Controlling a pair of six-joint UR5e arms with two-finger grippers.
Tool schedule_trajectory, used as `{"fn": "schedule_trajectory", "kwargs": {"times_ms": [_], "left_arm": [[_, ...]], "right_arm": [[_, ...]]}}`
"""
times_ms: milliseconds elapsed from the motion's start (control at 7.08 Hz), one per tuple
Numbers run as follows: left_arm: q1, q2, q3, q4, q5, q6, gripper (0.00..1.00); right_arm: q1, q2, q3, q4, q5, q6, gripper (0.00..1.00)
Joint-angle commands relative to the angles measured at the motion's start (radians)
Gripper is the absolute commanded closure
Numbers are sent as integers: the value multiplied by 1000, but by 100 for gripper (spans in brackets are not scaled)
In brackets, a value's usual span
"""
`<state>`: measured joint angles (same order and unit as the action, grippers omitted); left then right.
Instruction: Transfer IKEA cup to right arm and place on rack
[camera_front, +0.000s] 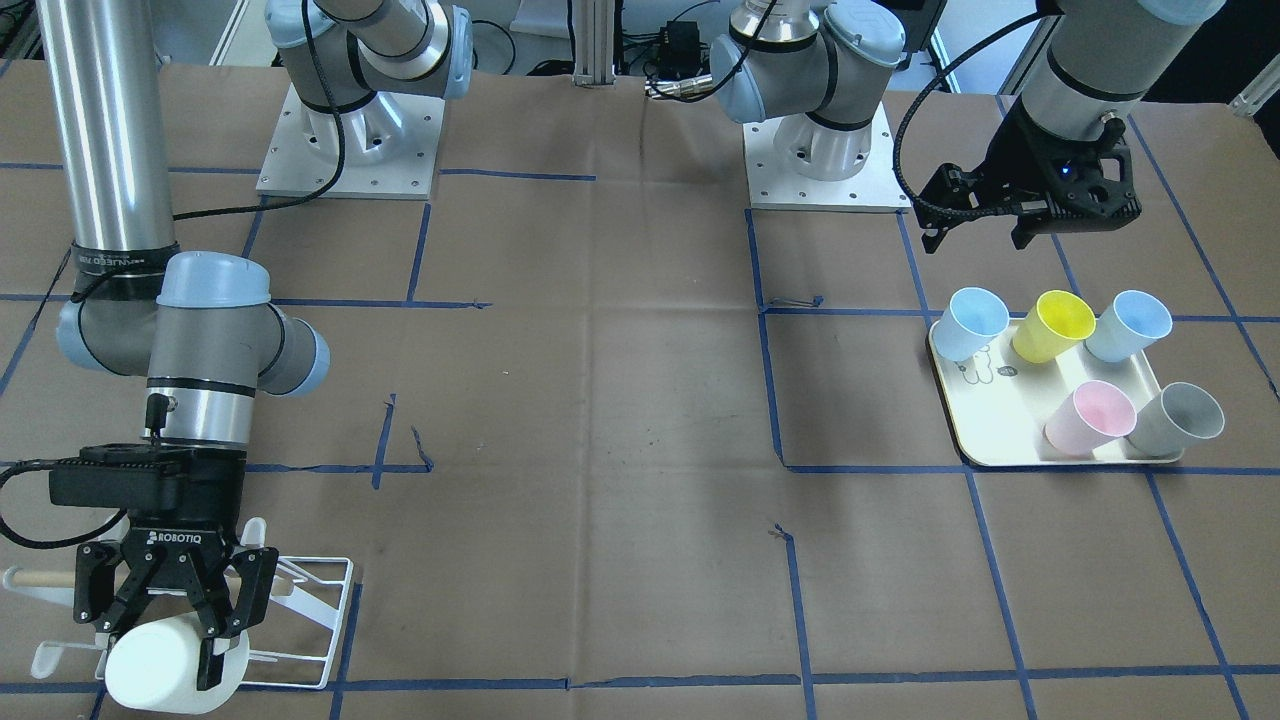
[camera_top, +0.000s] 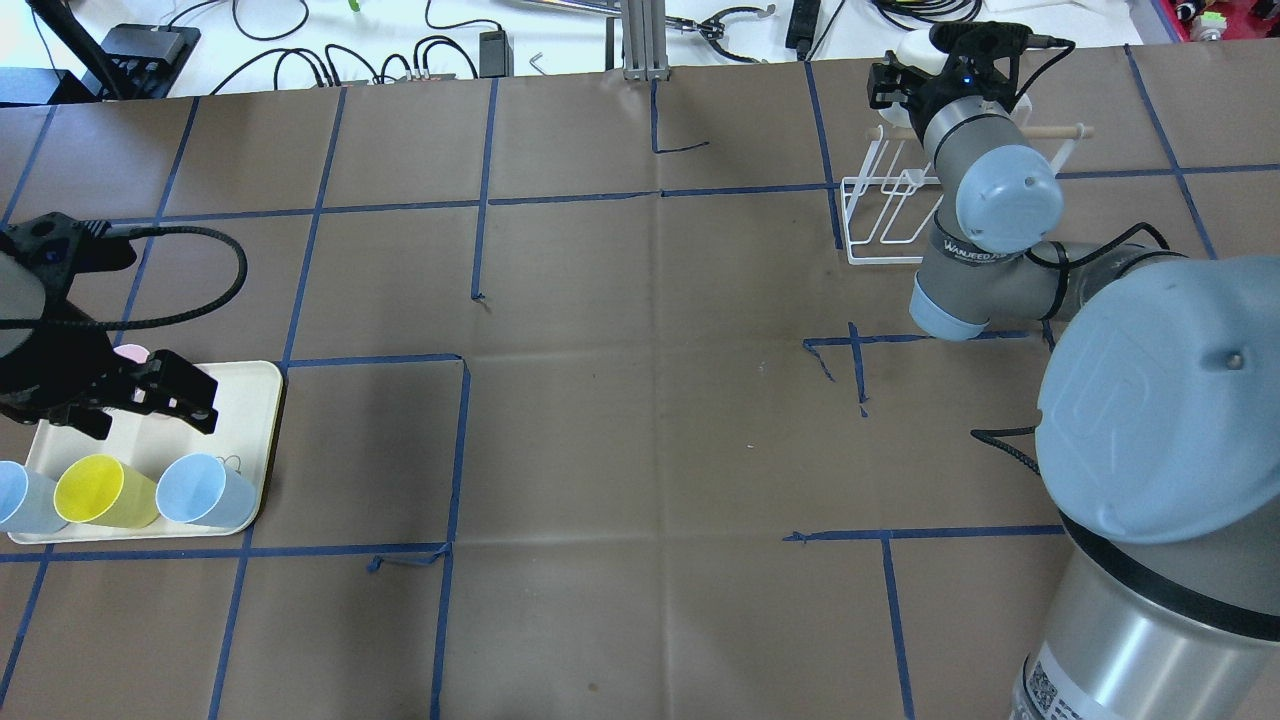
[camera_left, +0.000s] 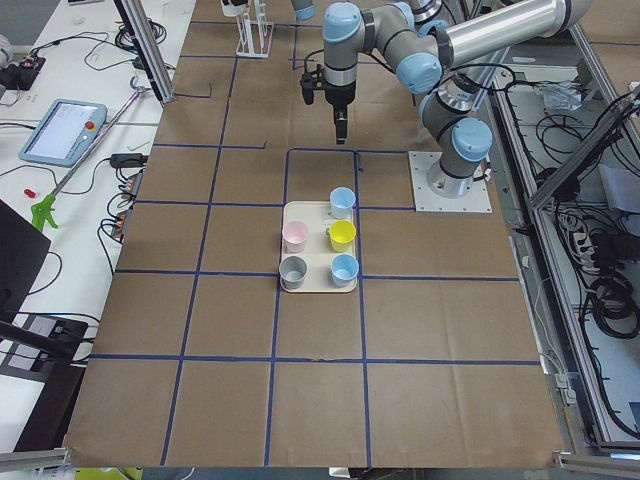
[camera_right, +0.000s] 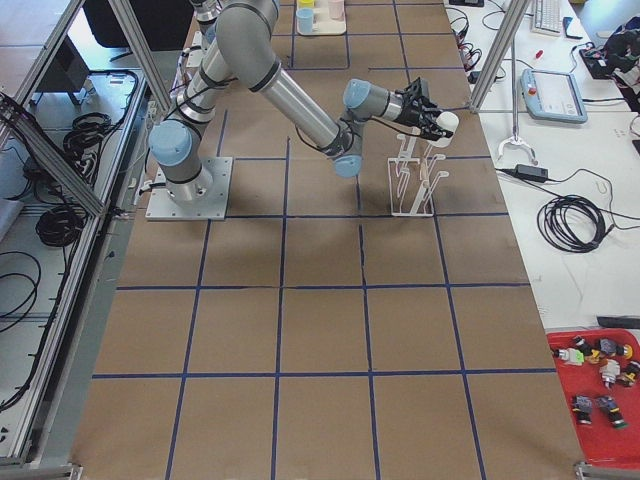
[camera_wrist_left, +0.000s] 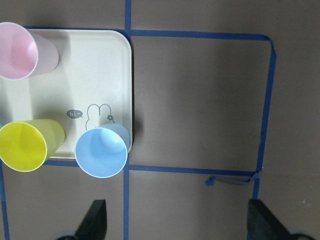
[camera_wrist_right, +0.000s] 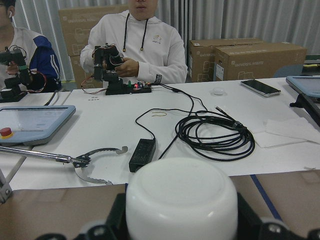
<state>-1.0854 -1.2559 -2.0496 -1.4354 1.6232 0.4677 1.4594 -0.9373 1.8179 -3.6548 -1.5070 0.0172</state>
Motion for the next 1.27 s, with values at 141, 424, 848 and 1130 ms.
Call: {"fn": "schedule_trajectory", "kwargs": {"times_ms": [141, 424, 848, 1130], "left_arm": [[156, 47, -150, 139, -11, 201, 1], [154, 4, -168, 183, -28, 200, 1], [154, -103, -282, 418, -57, 99, 1], [154, -160, -313, 479, -57, 91, 3]], "right_arm": [[1, -3, 15, 4, -2, 13, 0], [1, -15, 12, 2, -1, 13, 0], [9, -107, 18, 2, 5, 18, 0], [18, -210, 61, 15, 17, 93, 0]]}}
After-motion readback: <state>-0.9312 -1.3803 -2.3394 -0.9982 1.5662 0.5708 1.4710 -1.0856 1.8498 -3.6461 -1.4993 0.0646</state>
